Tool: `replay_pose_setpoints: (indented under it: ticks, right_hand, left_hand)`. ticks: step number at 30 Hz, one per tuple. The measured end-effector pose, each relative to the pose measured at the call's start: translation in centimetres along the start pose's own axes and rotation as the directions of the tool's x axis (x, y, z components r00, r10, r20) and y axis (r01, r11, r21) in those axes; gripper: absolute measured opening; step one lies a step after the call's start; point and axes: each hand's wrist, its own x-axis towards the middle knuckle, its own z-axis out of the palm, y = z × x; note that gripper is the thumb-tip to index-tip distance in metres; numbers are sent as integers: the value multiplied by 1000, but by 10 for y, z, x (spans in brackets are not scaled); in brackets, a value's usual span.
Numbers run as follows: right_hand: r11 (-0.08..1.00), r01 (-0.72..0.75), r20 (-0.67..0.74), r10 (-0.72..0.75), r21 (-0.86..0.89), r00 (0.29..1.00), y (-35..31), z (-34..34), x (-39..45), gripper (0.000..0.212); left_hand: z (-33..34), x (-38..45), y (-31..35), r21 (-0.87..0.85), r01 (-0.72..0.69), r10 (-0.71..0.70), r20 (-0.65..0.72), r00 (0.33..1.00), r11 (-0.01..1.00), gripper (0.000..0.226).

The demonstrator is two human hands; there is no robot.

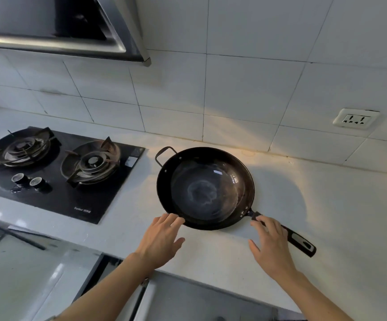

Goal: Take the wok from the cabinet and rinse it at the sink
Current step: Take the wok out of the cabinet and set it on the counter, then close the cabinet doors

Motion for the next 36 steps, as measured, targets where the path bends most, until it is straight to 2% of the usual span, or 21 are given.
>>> replay_pose_setpoints:
  ticks: [7,14,24,26,29,36]
  right_hand:
    - [998,-50,68,53,-47,996,-106,20,-54,44]
    - [990,-69,268,100,-121,958,-203,29,-103,45]
    - [998,-28,319,46,-59,947,-241,37,-108,46]
    - [998,-13,325,30,-54,945,-239,39,-109,46]
    - [999,-10,362,27,-49,932,-235,44,-118,46]
    - [997,-10,467,47,-81,883,-234,69,-141,47]
  left_hand:
    - [0,-105,-73,-95,123,-122,14,992,988,40]
    - [14,-198,-128,-90,277,-265,127,956,957,33]
    - [19,-255,-153,-111,436,-417,162,894,893,36]
    - [18,-259,-155,-116,515,-491,183,851,849,38]
    - [21,-274,-153,-132,658,-614,260,745,742,47]
    - [58,-299,-162,-143,777,-663,442,604,613,40]
